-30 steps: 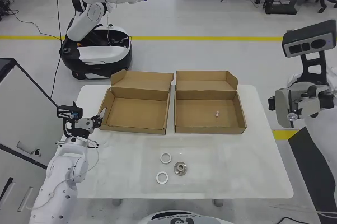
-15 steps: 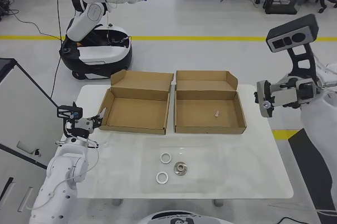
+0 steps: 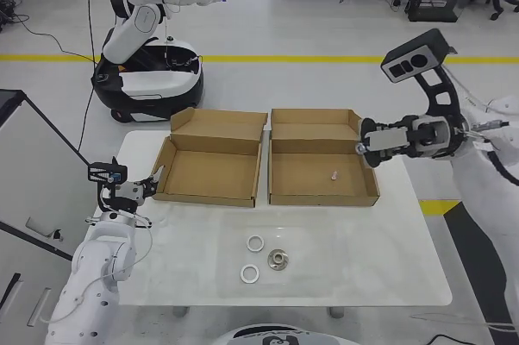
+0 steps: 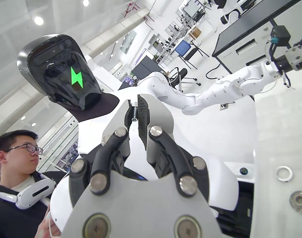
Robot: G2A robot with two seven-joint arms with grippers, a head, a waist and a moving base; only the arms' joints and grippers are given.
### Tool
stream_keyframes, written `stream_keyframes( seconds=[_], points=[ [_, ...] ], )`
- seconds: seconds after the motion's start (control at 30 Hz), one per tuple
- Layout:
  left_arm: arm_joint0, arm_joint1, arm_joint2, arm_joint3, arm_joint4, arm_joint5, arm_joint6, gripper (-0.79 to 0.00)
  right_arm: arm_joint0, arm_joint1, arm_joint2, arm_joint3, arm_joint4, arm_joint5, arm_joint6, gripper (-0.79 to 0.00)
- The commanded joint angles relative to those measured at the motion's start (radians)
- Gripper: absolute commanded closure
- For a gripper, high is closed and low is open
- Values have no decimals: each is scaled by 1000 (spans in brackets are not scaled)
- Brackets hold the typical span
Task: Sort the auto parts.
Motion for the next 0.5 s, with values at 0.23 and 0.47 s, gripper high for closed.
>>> stream_keyframes(
  seconds=[0.23, 0.47],
  points=[
    [0, 0, 0, 0, 0, 0, 0, -785, -28, -15, 11, 2, 86, 12, 10, 0],
    [0, 0, 0, 0, 0, 0, 0, -785, -42, -36, 5, 7, 216, 15, 37, 0]
  ],
)
